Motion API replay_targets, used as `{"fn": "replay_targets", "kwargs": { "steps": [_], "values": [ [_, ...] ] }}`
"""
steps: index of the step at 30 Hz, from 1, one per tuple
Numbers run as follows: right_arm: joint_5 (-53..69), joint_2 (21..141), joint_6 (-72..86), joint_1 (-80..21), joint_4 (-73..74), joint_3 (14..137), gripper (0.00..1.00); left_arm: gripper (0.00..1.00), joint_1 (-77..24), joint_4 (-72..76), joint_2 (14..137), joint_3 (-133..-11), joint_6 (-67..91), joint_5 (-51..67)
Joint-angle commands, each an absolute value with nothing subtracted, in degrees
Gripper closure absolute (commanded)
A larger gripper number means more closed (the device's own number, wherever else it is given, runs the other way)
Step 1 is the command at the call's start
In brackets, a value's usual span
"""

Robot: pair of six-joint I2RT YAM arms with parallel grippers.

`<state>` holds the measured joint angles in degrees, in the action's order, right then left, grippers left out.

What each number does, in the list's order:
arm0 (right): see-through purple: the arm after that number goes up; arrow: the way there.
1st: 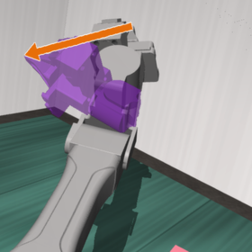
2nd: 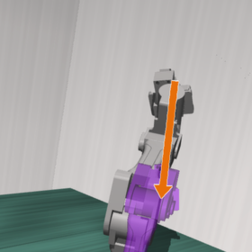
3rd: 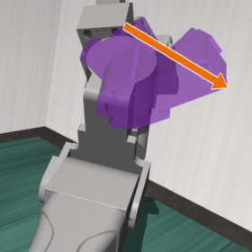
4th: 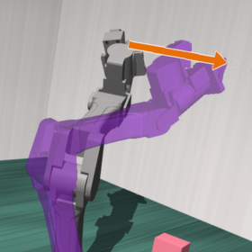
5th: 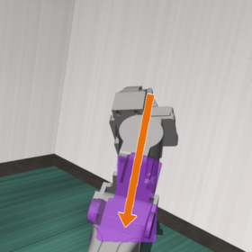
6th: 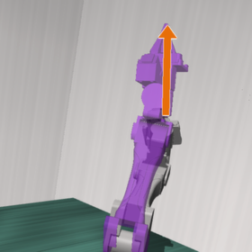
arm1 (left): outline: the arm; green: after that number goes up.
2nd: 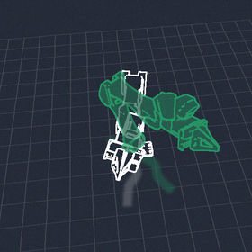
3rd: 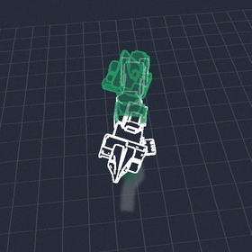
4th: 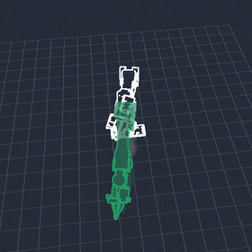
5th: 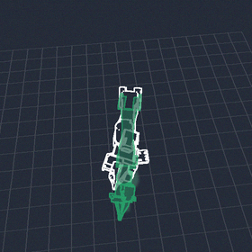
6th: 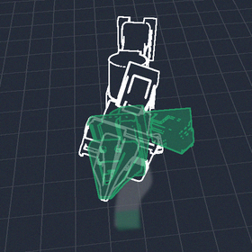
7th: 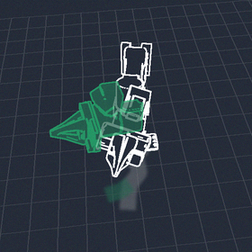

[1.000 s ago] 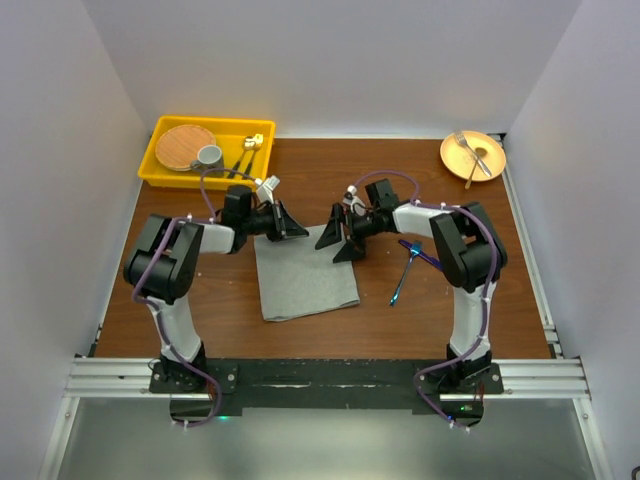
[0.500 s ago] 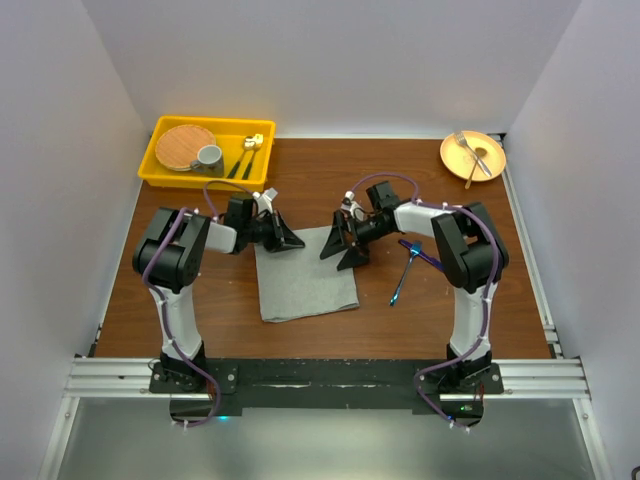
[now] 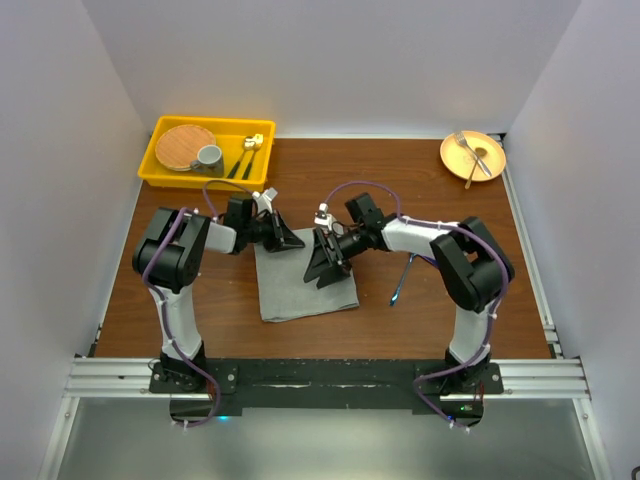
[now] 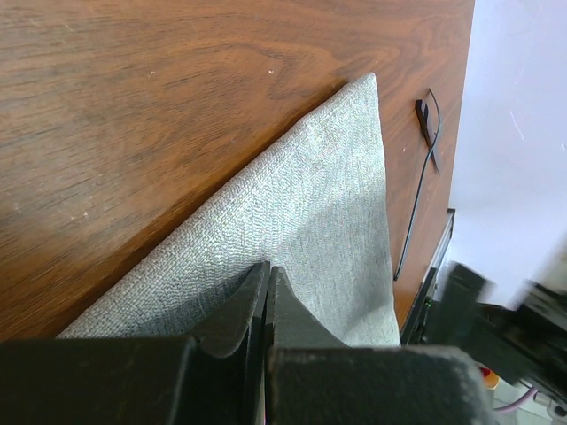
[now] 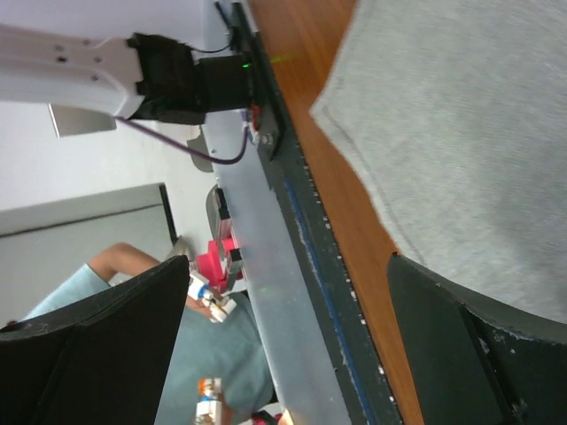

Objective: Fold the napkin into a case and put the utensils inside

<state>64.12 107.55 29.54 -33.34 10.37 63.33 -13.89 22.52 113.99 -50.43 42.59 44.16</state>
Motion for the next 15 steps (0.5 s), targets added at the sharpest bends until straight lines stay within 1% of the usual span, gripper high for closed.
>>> {"fn": "replay_targets", "kwargs": {
  "steps": [1, 5, 9, 12, 14, 15],
  "values": [
    [65.8, 111.4, 24.9, -32.4, 11.4, 61.8, 0.02, 1.0, -13.0, 21.9, 114.6, -48.6, 39.6, 42.3],
    [66.4, 114.5, 18.0, -32.5, 15.1, 60.5, 0.02, 1.0, -12.7, 21.0, 114.9, -48.5, 38.5, 42.5],
    [67.0, 117.1, 15.9, -32.3, 14.7, 59.0, 0.02, 1.0, -12.0, 20.7, 115.8, -48.9, 38.3, 42.5],
    [67.6, 118.4, 12.9, -32.3, 17.0, 60.3, 0.02, 1.0, -11.7, 20.1, 116.4, -49.4, 38.1, 42.7],
    [68.3, 117.2, 11.5, -32.3, 21.3, 62.5, 0.02, 1.0, -11.6, 19.9, 116.5, -49.7, 38.1, 42.8],
    [68.6, 114.5, 11.5, -32.3, 22.8, 62.8, 0.02, 1.0, -11.6, 19.9, 116.4, -49.7, 38.1, 42.9]
  ]
}}
